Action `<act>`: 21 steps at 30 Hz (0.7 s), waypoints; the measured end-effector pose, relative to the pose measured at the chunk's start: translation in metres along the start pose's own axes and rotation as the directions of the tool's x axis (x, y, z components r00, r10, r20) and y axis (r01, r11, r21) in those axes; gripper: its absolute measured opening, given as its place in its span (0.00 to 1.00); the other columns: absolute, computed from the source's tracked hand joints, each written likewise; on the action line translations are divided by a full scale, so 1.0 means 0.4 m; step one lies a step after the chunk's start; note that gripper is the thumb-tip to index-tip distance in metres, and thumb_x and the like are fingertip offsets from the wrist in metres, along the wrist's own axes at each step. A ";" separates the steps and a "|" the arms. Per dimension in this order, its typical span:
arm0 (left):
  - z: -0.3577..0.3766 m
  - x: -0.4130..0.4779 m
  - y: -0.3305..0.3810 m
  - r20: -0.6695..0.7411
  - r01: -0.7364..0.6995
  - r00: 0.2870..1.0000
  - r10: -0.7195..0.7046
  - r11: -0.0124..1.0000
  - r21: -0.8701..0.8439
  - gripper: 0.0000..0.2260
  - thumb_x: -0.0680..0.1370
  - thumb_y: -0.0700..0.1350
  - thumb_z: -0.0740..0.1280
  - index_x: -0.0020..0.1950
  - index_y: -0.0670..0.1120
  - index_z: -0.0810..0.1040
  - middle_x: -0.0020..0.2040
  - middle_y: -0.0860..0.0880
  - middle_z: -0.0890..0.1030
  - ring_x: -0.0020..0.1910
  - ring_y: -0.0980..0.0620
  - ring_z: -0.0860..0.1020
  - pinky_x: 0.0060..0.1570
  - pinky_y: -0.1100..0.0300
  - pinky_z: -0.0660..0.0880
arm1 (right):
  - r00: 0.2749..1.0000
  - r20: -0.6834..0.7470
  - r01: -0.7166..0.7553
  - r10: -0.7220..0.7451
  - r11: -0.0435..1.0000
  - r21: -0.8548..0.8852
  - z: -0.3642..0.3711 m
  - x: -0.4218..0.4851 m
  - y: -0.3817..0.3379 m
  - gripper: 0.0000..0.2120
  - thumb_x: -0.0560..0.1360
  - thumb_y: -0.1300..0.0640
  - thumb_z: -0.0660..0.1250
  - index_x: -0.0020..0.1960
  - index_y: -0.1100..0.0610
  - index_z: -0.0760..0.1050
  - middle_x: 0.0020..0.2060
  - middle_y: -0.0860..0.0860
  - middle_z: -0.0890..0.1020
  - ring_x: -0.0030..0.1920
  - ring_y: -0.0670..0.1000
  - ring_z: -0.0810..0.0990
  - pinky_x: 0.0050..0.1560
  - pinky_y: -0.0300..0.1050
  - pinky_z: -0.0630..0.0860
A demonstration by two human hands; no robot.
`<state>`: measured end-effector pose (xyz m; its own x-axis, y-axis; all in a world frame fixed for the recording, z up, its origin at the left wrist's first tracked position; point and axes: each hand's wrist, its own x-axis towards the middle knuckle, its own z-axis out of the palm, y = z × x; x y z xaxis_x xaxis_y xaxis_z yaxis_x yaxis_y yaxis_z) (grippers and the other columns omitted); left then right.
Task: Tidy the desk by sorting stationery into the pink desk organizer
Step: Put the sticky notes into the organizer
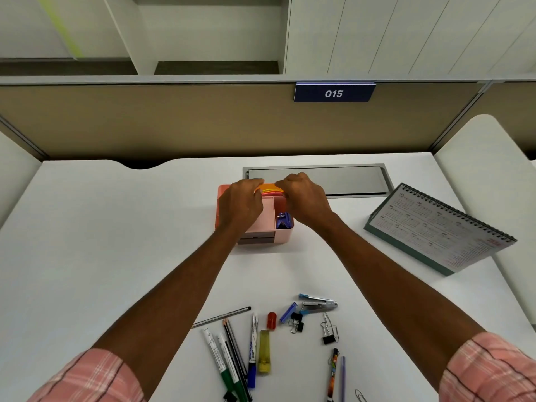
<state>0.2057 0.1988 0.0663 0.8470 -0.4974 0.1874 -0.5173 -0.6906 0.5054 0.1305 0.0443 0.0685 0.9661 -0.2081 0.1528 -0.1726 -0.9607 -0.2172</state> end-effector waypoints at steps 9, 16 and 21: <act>-0.048 -0.127 0.035 -0.132 -0.012 0.991 -0.032 0.949 -0.316 0.12 0.79 0.43 0.70 0.63 0.50 0.84 0.58 0.52 0.85 0.51 0.54 0.82 0.54 0.56 0.81 | 0.995 -0.095 -0.005 0.022 0.983 0.183 -0.042 -0.136 -0.074 0.17 0.78 0.61 0.69 0.65 0.52 0.79 0.61 0.54 0.83 0.58 0.59 0.78 0.47 0.53 0.80; -0.046 -0.345 0.045 0.006 0.050 0.999 -0.053 0.901 -0.430 0.13 0.80 0.45 0.70 0.65 0.51 0.81 0.60 0.53 0.84 0.55 0.55 0.82 0.58 0.59 0.80 | 0.996 -0.014 -0.077 0.091 0.914 0.397 -0.021 -0.324 -0.155 0.16 0.79 0.54 0.71 0.66 0.52 0.78 0.61 0.52 0.83 0.60 0.54 0.80 0.56 0.45 0.77; -0.019 -0.488 0.029 0.128 0.190 0.980 -0.150 0.889 -0.416 0.14 0.80 0.45 0.70 0.65 0.54 0.81 0.60 0.56 0.83 0.53 0.59 0.81 0.55 0.58 0.82 | 0.984 0.133 -0.167 0.122 0.893 0.417 0.021 -0.457 -0.182 0.17 0.80 0.51 0.69 0.68 0.50 0.77 0.62 0.48 0.82 0.60 0.50 0.79 0.58 0.45 0.77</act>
<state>0.0353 0.2920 0.0420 0.8922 -0.4516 0.0000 -0.2480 -0.4900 0.8357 -0.0319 0.1538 0.0485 0.9548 -0.2974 -0.0048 -0.2358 -0.7471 -0.6215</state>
